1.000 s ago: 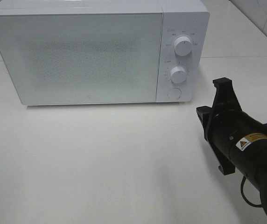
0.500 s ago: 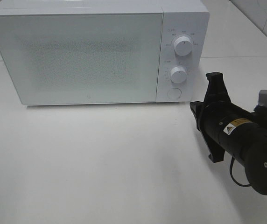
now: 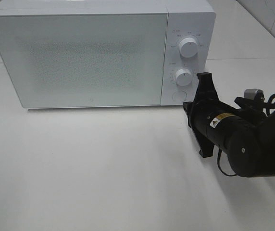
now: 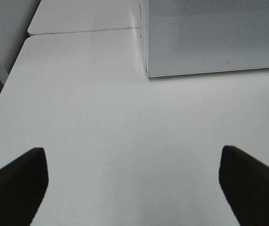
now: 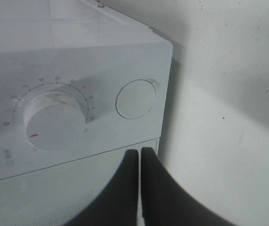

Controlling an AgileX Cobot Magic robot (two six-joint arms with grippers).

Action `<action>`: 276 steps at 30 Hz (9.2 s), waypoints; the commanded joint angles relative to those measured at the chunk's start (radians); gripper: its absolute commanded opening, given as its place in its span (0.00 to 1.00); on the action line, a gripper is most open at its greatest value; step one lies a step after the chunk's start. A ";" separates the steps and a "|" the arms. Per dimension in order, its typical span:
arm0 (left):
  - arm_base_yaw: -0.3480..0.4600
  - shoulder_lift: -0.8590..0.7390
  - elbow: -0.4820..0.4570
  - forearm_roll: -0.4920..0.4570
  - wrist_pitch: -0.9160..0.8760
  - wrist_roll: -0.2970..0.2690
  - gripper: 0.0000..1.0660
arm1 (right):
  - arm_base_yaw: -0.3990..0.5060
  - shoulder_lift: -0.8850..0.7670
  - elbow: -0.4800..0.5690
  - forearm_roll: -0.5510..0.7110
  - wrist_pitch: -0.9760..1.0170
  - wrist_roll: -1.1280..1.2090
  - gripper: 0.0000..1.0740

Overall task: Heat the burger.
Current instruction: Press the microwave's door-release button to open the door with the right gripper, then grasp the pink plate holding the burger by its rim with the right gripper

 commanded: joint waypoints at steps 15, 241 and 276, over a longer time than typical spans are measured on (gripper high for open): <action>0.002 -0.017 0.002 0.000 -0.003 0.001 0.85 | -0.046 0.137 -0.166 -0.013 0.020 -0.003 0.00; 0.002 -0.017 0.002 0.006 -0.003 0.001 0.85 | -0.564 -0.155 -0.181 -0.700 1.489 -1.253 0.46; 0.002 -0.017 0.002 0.006 -0.003 0.001 0.85 | -0.561 -0.222 -0.182 -0.749 1.601 -1.228 0.00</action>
